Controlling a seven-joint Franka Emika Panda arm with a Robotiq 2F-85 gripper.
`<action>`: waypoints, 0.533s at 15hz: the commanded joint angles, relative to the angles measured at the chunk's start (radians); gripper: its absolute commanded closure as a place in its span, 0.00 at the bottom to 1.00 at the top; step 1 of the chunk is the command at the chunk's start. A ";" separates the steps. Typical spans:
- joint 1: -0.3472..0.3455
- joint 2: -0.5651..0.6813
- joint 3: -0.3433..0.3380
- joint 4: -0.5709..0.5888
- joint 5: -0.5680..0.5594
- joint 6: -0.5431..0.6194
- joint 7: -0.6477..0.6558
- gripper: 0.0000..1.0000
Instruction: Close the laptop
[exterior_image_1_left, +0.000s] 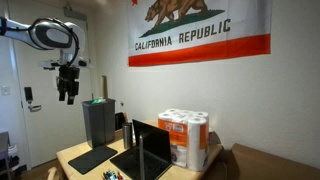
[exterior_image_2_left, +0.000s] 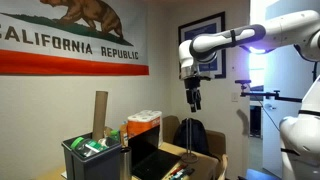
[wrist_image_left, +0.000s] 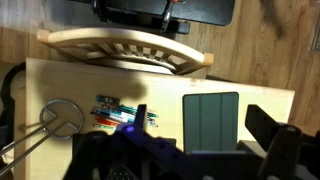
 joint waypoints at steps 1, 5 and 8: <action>-0.013 0.001 0.011 0.002 0.004 -0.002 -0.004 0.00; -0.013 0.001 0.011 0.002 0.004 -0.002 -0.004 0.00; -0.036 0.050 0.015 0.009 0.019 0.069 0.090 0.00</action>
